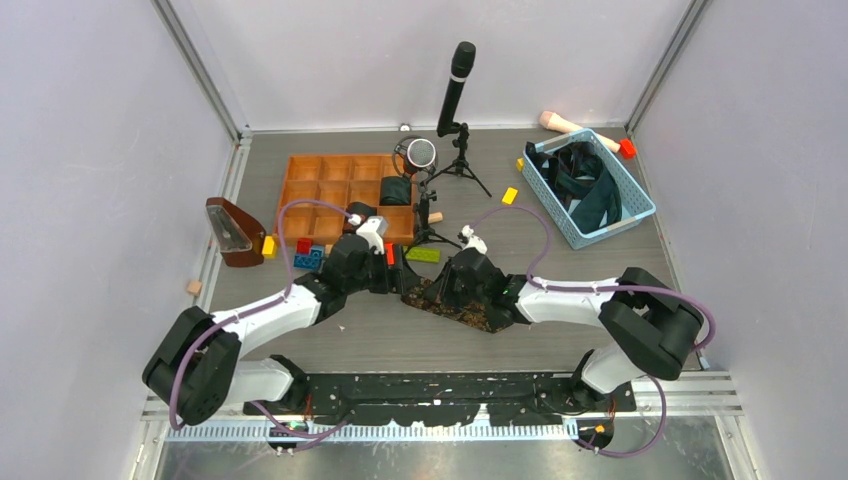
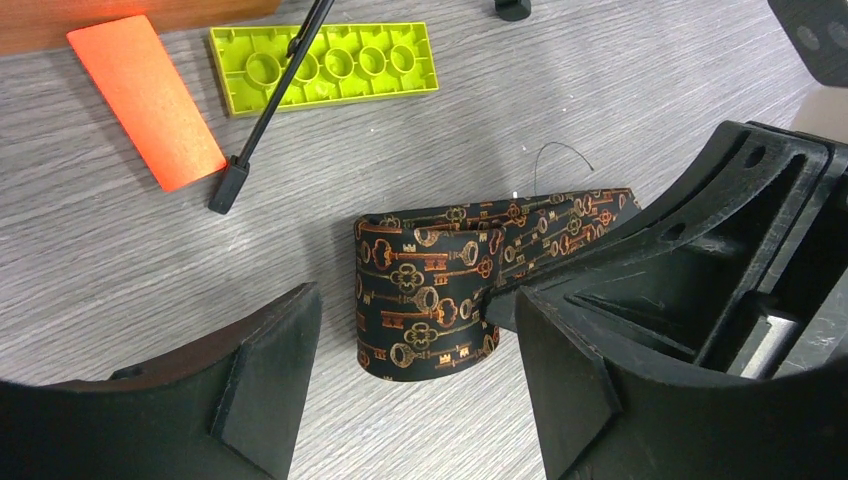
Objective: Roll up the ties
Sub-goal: Roll the tie at the center of the board.
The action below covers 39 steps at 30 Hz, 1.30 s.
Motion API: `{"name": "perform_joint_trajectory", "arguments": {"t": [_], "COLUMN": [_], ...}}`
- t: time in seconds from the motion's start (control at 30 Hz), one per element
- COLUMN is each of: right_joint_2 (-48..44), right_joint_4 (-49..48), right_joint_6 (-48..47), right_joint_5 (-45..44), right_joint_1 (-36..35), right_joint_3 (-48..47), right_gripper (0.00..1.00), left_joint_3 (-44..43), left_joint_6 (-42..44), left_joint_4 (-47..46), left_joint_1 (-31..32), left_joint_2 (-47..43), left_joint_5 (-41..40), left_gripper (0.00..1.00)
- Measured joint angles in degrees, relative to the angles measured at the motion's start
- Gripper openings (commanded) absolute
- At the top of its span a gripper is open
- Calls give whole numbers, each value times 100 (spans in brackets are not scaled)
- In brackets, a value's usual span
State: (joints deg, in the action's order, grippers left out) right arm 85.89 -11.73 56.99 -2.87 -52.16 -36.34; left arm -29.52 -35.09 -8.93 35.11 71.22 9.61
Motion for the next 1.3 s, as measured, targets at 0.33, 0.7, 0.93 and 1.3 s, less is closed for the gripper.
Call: {"name": "perform_joint_trajectory", "arguments": {"t": [0.33,0.7,0.93,1.3], "right_joint_2": [0,50,98,116], "right_joint_4": [68,219,498,1051], "right_joint_6": [31,35,28,-15], "right_joint_5": [-46,-52,-90,-133], "right_joint_1": [-2,-2,-2,-2], "right_joint_3": [-15,-101,-251,-472], "right_gripper": [0,0,0,0], "left_joint_3": [13,46,46,39], "left_joint_6": [-7,0,22,66], "left_joint_4": [-4,-90,-157,-402], "left_joint_1": [0,0,0,0], "left_joint_2": [197,415,726,938], "left_joint_5": [4,116,275,623], "left_gripper": [74,74,74,75]}}
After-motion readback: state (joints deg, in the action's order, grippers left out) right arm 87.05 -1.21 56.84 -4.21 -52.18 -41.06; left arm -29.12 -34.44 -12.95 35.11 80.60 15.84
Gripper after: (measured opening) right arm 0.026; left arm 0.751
